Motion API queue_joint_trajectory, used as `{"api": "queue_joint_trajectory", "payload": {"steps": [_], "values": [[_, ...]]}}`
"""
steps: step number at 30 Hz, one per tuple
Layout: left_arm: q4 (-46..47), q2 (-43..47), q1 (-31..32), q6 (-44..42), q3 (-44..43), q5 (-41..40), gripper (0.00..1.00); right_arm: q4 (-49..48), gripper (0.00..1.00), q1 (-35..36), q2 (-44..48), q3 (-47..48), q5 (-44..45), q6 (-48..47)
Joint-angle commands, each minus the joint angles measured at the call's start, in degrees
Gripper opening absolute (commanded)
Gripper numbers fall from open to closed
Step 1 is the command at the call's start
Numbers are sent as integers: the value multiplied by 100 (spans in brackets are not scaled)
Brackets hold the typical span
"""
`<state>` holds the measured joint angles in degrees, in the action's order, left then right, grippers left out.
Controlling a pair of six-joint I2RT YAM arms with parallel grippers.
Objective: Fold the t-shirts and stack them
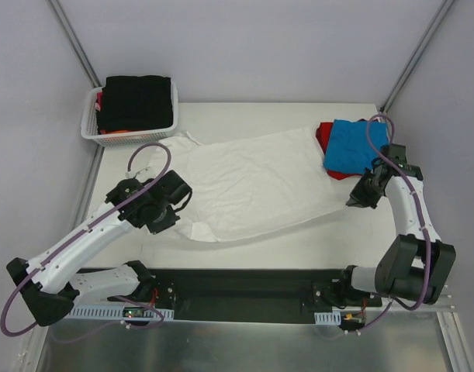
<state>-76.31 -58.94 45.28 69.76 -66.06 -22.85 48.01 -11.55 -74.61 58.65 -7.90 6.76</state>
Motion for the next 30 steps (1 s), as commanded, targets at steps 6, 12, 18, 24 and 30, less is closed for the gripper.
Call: {"api": "queue_joint_trajectory", "payload": {"steps": [6,12,18,24,30], "values": [[-1017,-232,-546,-357,-188,-641,0,-160,1,-110,-571,586,87,-44],[-1000,-276,-722,-480,-161,-835,0,-160,1,-146,-844,884,52,-17],[-719,-487,-985,-770,-82,-861,0,-283,1,-146,-1319,1191,-141,-17],[-376,-715,-1179,-1008,-73,-817,0,-257,1,-84,-1837,1710,-448,-131],[11,-988,-1337,-1289,-29,-747,0,-239,1,240,-2154,2062,-467,-228]]}}
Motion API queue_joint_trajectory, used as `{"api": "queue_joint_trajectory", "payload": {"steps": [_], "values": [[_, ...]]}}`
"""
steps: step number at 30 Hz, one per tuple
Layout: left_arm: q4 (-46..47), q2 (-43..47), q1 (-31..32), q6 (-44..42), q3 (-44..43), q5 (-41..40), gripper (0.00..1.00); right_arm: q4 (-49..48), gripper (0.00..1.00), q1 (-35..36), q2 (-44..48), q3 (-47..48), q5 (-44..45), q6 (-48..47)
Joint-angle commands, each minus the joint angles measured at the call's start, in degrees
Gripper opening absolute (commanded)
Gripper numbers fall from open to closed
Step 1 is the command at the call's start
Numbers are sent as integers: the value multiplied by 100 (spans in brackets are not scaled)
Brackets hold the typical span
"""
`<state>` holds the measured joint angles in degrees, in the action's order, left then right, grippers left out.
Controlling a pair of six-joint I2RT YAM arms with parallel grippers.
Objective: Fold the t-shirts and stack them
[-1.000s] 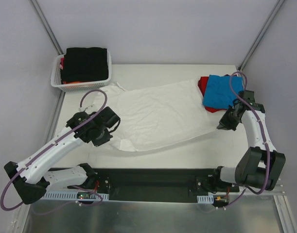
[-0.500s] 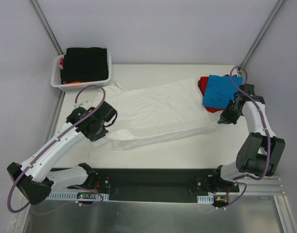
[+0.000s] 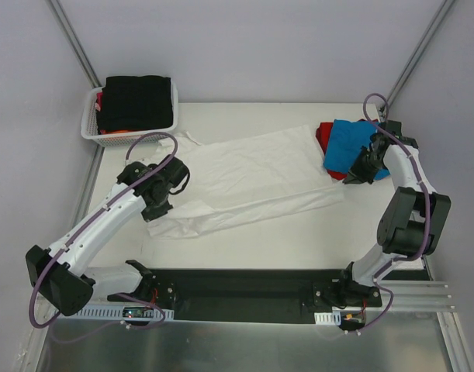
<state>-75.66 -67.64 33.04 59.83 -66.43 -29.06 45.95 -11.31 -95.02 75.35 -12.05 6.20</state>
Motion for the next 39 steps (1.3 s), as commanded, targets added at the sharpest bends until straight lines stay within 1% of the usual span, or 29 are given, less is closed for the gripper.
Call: {"api": "queue_joint_trajectory", "payload": {"steps": [1,10,14,18,26,27,28,30,32,33,34,35,36,37,39], "values": [[-2,-197,-157,-366,16,-118,0,-25,1,252,-156,480,-51,-180],[552,-680,-429,-745,60,-82,0,72,1,568,-631,849,-34,-242],[719,-786,-596,-885,130,-100,0,45,1,595,-728,850,36,-250],[903,-830,-903,-1096,288,-56,0,45,1,595,-816,885,133,-294],[1325,-1181,-1212,-1413,333,40,1,-25,1,604,-1036,1016,168,-277],[1369,-1225,-1247,-1491,289,58,4,-25,1,604,-1088,1034,194,-277],[1413,-1339,-1282,-1527,263,76,14,-34,1,604,-1115,1052,186,-277],[1518,-1445,-1317,-1632,158,120,23,-25,1,604,-1167,1087,203,-277],[1589,-1594,-1352,-1694,78,155,37,-51,1,612,-1246,1131,203,-268],[1659,-1656,-1361,-1755,8,172,46,-60,1,621,-1273,1131,212,-277],[1686,-1778,-1361,-1782,-27,172,58,-69,6,621,-1343,1148,186,-294],[1703,-1840,-1361,-1808,-71,181,83,-78,24,630,-1369,1148,168,-286],[1730,-1954,-1370,-1852,-158,216,99,-95,61,630,-1387,1131,160,-294],[1739,-2016,-1361,-1879,-194,251,99,-113,73,648,-1370,1113,186,-303],[1739,-1982,-1353,-1896,-273,356,99,-87,86,674,-1230,1070,204,-347]]}}
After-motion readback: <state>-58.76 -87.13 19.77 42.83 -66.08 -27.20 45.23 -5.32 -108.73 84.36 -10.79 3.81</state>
